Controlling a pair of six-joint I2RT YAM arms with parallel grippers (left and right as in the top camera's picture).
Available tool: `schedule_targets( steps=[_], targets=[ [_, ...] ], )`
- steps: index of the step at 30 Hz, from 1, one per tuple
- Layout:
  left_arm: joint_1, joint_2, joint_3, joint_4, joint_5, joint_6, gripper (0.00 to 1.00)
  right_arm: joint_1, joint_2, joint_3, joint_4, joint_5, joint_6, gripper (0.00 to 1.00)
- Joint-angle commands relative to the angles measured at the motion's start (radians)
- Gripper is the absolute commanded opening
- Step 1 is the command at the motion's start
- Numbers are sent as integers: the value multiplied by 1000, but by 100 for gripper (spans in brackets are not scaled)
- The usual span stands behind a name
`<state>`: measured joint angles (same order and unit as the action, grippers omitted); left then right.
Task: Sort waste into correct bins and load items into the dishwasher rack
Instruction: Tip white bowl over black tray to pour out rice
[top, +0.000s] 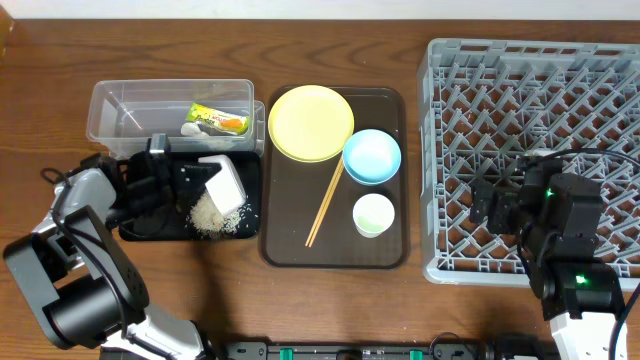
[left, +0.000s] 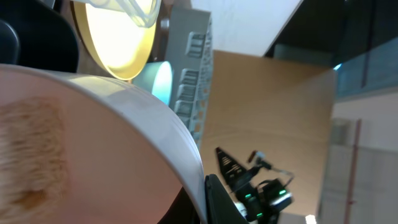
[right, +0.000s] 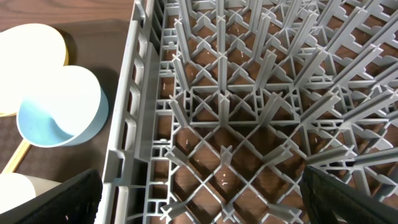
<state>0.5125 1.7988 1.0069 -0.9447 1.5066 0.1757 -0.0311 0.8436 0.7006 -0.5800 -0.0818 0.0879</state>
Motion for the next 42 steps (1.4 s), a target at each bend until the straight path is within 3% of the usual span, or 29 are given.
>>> schedule_targets(
  steps=[1, 7, 14, 24, 30, 34, 38, 42],
  targets=[
    [22, 6, -2, -18, 66, -99, 6, 18, -1, 19, -1, -5, 9, 99],
    [47, 6, -2, -23, 66, -225, 6, 18, -1, 19, -10, -5, 9, 99],
    [59, 6, -2, -24, 66, -241, 6, 18, -1, 19, -16, -5, 9, 99],
    [59, 6, -2, 37, 66, -84, 6, 18, -1, 19, -15, -5, 8, 99],
    [59, 5, -2, 8, 66, -272, 6, 18, -1, 19, -15, -5, 8, 99],
    [59, 4, -2, 51, 66, -264, 6, 18, -1, 19, -15, -5, 9, 99],
    [57, 1, -2, 39, 66, -330, 6, 18, -1, 19, -16, -5, 9, 99],
    [31, -43, -2, 31, 66, -211, 6, 18, -1, 19, -15, -4, 8, 99]
  ],
)
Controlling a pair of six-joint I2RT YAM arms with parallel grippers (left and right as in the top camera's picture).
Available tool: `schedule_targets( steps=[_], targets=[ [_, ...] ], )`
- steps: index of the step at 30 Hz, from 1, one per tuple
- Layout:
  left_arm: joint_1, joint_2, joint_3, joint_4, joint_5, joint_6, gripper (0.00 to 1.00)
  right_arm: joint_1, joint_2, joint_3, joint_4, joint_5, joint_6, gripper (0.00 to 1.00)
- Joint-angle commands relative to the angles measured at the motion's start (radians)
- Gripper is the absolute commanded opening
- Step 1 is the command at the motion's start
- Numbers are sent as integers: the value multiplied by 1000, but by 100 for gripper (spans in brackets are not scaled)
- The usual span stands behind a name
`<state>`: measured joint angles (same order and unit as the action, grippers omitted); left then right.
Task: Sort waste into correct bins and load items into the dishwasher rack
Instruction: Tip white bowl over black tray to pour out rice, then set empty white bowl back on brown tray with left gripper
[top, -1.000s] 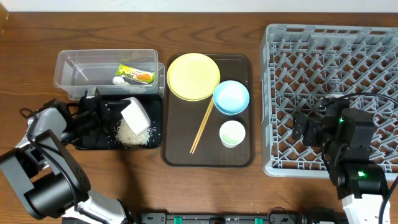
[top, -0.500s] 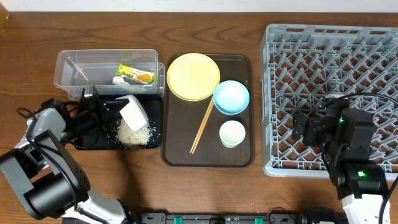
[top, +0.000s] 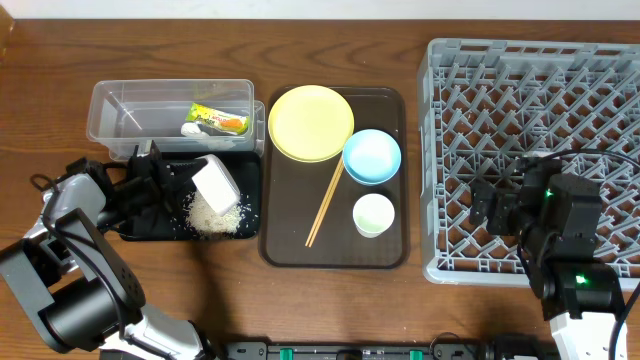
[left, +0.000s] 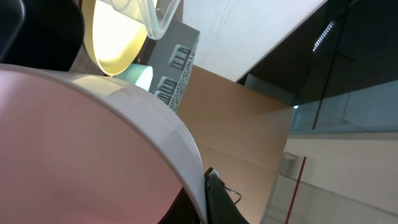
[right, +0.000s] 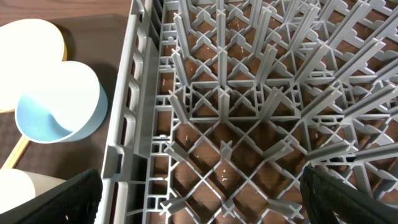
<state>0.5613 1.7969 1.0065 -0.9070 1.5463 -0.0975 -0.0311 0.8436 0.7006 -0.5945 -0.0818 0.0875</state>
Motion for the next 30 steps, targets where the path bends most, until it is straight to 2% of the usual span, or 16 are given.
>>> schedule_targets(
  steps=[1, 4, 8, 11, 15, 24, 26, 30],
  targets=[
    [-31, -59, -1, -8, 22, 82, 6, 18, -1, 19, 0, -4, 9, 99],
    [-82, -130, 2, 8, -88, 90, 6, 18, -1, 19, 0, -5, 9, 99],
    [-195, -236, 6, 27, -431, 43, 6, 18, -1, 19, 0, -5, 9, 99],
    [-325, -306, 6, 69, -635, 6, 6, 18, -1, 19, 0, -4, 9, 99],
    [-520, -357, 6, 146, -812, 5, 6, 18, -1, 19, 0, -5, 9, 99],
    [-948, -319, 6, 319, -1273, -50, 6, 18, -1, 19, 3, -5, 47, 99],
    [-1007, -295, 6, 341, -1336, -66, 6, 18, -1, 19, 4, -5, 47, 99],
    [-1076, -235, 6, 378, -1354, -81, 7, 18, -1, 19, 3, -5, 47, 99]
  ],
)
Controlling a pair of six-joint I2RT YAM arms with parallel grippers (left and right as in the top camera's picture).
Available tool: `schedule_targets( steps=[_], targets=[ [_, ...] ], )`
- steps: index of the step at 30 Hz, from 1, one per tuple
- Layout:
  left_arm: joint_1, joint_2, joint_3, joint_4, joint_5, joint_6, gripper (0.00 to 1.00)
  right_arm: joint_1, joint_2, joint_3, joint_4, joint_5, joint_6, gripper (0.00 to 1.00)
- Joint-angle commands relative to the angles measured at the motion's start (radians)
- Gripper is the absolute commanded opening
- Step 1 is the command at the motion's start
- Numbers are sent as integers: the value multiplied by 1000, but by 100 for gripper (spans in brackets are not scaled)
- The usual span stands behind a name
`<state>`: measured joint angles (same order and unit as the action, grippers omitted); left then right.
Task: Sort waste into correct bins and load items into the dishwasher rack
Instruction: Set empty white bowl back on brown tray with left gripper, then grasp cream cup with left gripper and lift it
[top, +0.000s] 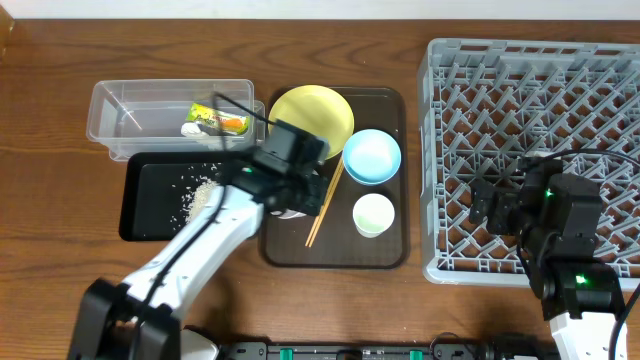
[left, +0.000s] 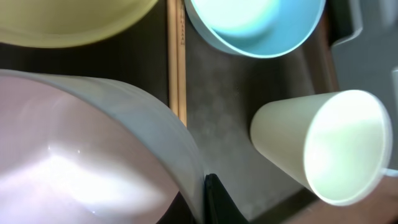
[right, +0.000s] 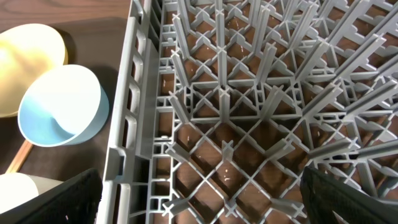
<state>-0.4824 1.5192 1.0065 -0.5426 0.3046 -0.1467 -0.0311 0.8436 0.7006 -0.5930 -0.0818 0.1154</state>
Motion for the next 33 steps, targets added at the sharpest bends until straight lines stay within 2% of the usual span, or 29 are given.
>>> schedule_targets(
  steps=[1, 5, 8, 10, 11, 15, 18, 22, 24, 33],
  targets=[
    [-41, 58, 6, 23, -113, -32, 7, 18, -1, 19, 2, -5, 19, 99],
    [-57, 111, 6, 49, -112, -32, 7, 18, -1, 19, 2, -5, 19, 99],
    [-58, 125, 6, 56, -112, -32, 13, 18, -1, 19, 1, -5, 19, 99],
    [-58, 122, 6, 59, -112, -31, 21, 18, -1, 19, 0, -5, 19, 99],
    [-58, 120, 6, 60, -113, -31, 30, 18, -1, 19, 0, -5, 19, 99],
    [-58, 91, 22, 43, -114, -31, 41, 18, -1, 19, -1, -5, 18, 99],
    [-58, 39, 60, 9, -91, -31, 43, 18, -1, 19, -2, -5, 18, 99],
    [-58, -46, 73, 29, 42, -32, 45, 18, -1, 19, -2, -5, 18, 99],
    [-62, -68, 73, 32, 58, -33, 47, 18, -1, 19, -2, -5, 18, 99],
    [-135, 4, 55, 36, 58, -51, 51, 18, -1, 19, -2, -5, 19, 99]
  ],
)
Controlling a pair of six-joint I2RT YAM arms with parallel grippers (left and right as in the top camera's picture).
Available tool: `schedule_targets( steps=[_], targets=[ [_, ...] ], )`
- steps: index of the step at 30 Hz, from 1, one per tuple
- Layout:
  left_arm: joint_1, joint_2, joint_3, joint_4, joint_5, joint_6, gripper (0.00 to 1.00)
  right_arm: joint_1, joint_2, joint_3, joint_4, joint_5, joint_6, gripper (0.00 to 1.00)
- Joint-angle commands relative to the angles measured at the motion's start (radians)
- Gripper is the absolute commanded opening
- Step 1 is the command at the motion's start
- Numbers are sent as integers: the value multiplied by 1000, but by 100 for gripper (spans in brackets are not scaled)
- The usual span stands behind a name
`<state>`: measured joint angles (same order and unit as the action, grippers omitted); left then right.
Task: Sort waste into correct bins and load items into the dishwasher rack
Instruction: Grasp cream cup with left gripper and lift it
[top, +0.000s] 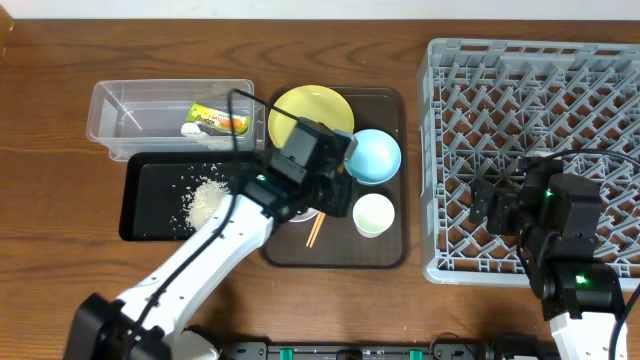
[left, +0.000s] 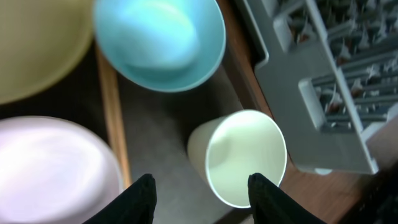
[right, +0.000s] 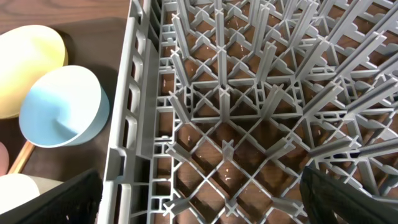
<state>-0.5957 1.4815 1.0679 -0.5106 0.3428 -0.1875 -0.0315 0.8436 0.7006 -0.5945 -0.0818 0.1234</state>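
Observation:
My left gripper hangs open above the brown tray, with nothing between its fingers. The pinkish-white bowl sits on the tray just left of it, beside the wooden chopsticks. A pale green cup stands ahead of the gripper. Beyond them are the blue bowl and the yellow plate. In the overhead view the left arm hides most of the pinkish bowl. My right gripper is open over the grey dishwasher rack, holding nothing.
A black tray with a heap of rice lies left of the brown tray. Behind it stands a clear bin with a food wrapper. The rack fills the right side of the table.
The left gripper was shut on the pinkish-white bowl above the brown tray. Now it is open, and the bowl rests on the tray. The right arm has not moved.
The left gripper first held the bowl tipped over the black tray, with rice under it. It was still there a moment later, the rice heaped on the tray. Then it held the emptied bowl over the brown tray, where the bowl now sits, let go.

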Motion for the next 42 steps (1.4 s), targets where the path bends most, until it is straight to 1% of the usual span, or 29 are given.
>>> schedule_targets(
  steps=[1, 8, 9, 11, 12, 13, 15, 16, 17, 22, 24, 28, 30, 32, 34, 36, 39, 41, 42],
  targets=[
    [-32, 61, -6, 5, 19, -10, 50, 19, -1, 19, 0, -5, 11, 99],
    [-71, 195, -6, 38, 5, -18, 50, 19, -1, 19, -2, -5, 11, 99],
    [-72, 209, -6, 42, 5, -18, 48, 19, -1, 19, -2, -5, 11, 99],
    [-71, 229, -6, 45, 5, -18, 41, 19, -1, 19, -2, -5, 11, 99],
    [-71, 232, -6, 45, 5, -18, 34, 19, -1, 19, -2, -5, 11, 99],
    [-71, 233, -6, 45, 5, -18, 24, 19, -1, 19, -2, -5, 11, 99],
    [-71, 228, -6, 45, 4, -18, 13, 19, -1, 19, -2, -5, 11, 99],
    [-68, 224, -6, 45, 4, -18, 8, 19, -1, 19, -2, -5, 11, 99],
    [-66, 219, -6, 43, 4, -18, 6, 19, -1, 19, -2, -5, 11, 99],
    [-25, 148, -5, 34, 5, -22, 6, 19, -1, 19, -1, -4, 10, 99],
    [15, 101, -5, 30, 5, -62, 6, 19, -1, 19, 2, 2, 10, 99],
    [138, 19, -5, 35, 32, -190, 6, 19, 0, 19, 23, 14, 10, 99],
    [227, 1, -5, 57, 115, -262, 6, 19, 4, 19, 44, -4, 10, 99],
    [306, 5, -6, 102, 242, -332, 6, 19, 15, 19, 74, -77, 10, 99],
    [367, 16, -6, 156, 362, -390, 6, 19, 33, 19, 103, -191, -5, 99],
    [415, 34, -6, 233, 510, -452, 6, 19, 63, 19, 138, -380, -58, 99],
    [438, 65, -6, 344, 711, -524, 6, 19, 117, 18, 186, -611, -80, 99],
    [433, 84, -6, 392, 805, -558, 6, 21, 162, 18, 219, -755, -83, 99],
    [426, 92, -6, 401, 829, -571, 6, 22, 182, 18, 233, -815, -98, 99]
  ],
)
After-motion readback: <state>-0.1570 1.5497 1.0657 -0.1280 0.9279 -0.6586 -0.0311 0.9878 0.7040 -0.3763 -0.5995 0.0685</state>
